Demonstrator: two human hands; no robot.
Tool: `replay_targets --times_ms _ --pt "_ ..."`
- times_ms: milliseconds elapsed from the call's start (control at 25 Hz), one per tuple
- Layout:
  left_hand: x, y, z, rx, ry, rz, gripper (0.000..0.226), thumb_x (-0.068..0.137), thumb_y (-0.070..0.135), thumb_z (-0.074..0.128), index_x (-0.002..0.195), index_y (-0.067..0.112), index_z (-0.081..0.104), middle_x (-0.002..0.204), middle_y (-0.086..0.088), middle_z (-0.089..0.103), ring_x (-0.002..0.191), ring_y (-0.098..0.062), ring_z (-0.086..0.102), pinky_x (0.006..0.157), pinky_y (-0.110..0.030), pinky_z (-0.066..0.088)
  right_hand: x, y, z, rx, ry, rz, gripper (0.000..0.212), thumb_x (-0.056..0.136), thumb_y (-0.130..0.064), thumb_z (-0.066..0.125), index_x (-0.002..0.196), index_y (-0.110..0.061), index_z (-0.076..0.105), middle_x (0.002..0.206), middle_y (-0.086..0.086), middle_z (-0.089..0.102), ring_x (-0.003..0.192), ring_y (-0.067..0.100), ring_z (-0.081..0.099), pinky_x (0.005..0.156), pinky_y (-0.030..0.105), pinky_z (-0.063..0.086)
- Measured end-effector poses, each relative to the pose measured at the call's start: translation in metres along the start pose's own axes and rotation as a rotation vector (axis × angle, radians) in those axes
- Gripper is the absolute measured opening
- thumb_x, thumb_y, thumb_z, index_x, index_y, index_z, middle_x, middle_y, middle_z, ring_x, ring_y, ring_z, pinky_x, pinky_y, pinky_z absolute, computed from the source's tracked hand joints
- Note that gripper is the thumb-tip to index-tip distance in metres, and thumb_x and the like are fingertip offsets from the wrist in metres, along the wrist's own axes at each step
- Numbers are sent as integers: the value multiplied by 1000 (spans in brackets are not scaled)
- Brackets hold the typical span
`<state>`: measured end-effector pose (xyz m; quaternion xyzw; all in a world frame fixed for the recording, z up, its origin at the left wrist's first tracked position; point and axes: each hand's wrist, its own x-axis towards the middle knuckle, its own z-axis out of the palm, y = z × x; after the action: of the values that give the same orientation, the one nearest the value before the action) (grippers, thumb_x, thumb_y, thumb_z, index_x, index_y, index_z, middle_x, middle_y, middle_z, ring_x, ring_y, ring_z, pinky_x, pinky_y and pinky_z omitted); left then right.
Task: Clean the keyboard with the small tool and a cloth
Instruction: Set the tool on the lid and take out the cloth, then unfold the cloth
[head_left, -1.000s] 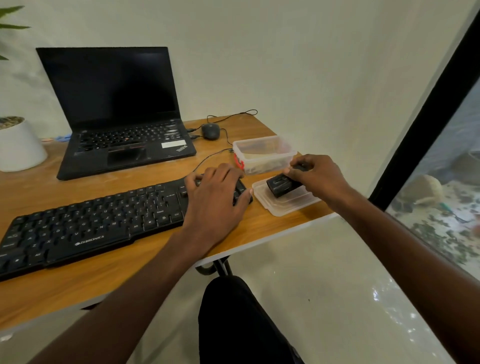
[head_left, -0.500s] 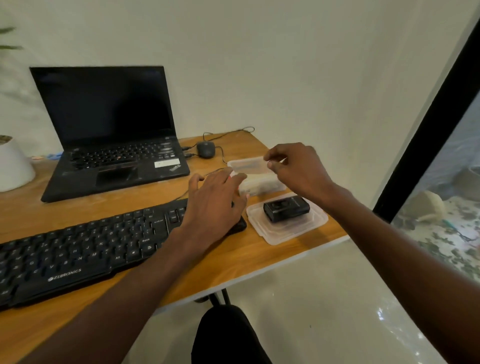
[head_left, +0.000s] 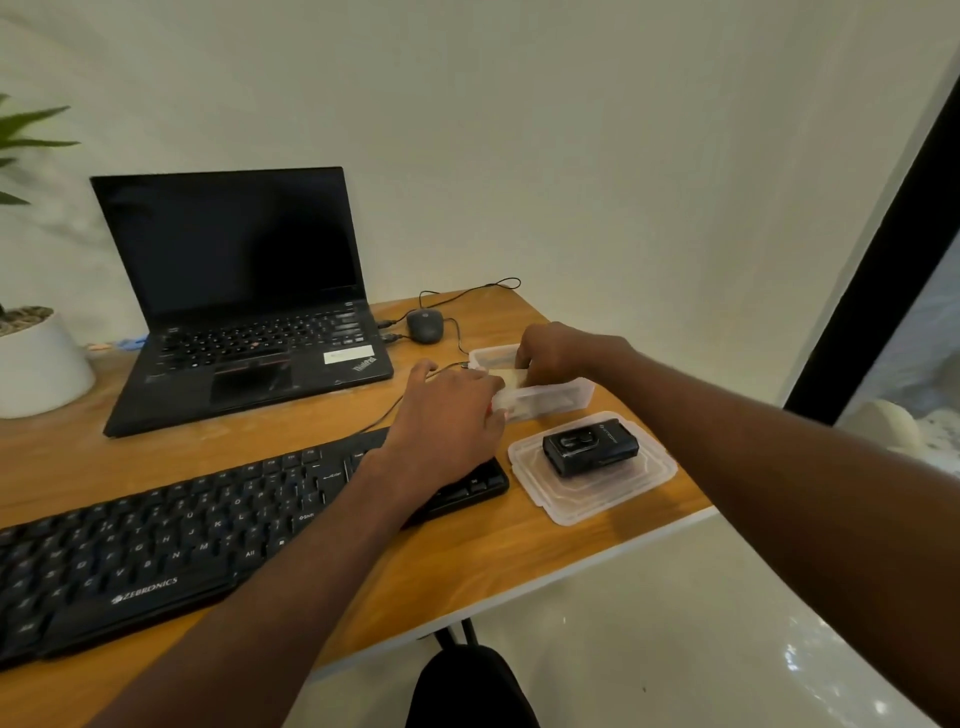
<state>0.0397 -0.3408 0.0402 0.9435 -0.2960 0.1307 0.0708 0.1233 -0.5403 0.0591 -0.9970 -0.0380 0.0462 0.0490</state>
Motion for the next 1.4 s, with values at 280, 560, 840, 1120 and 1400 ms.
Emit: replay_targets --times_ms 280,560,840,1120,1400 --pt "-3 -6 -2 -152 113 -77 60 106 47 52 157 23 31 126 4 74 120 -19 66 123 -50 15 -35 -16 -27 180 367 51 23 74 -36 81 89 -22 69 90 1 71 83 23 66 71 34 55" --pt "-71 -30 -34 -1004 397 -214 49 110 51 45 151 25 48 134 9 69 119 -5 67 92 -20 55 -118 -103 -19 1430 334 -120 38 89 -27 80 122 -12 68 109 7 77 95 24 76 66 35 61" --pt "-168 -76 -63 -1345 334 -493 25 105 24 61 130 21 66 110 2 79 100 -15 77 76 -25 62 -145 -211 49 1599 246 -204 30 97 -21 71 126 -19 64 109 3 79 99 21 77 84 47 64" --pt "-197 -114 -57 -1744 244 -560 47 93 14 71 139 13 61 128 -12 74 115 -25 73 84 -35 62 -154 -231 57 1761 -28 -75 27 99 -21 66 126 -21 69 114 2 78 107 23 74 88 47 62" --pt "-196 -109 -50 -1874 278 -528 46 85 -2 73 129 8 66 119 -17 74 108 -27 72 91 -40 64 -163 -225 74 1833 -99 44 47 95 -41 69 137 -23 59 129 13 70 114 31 71 95 51 59"
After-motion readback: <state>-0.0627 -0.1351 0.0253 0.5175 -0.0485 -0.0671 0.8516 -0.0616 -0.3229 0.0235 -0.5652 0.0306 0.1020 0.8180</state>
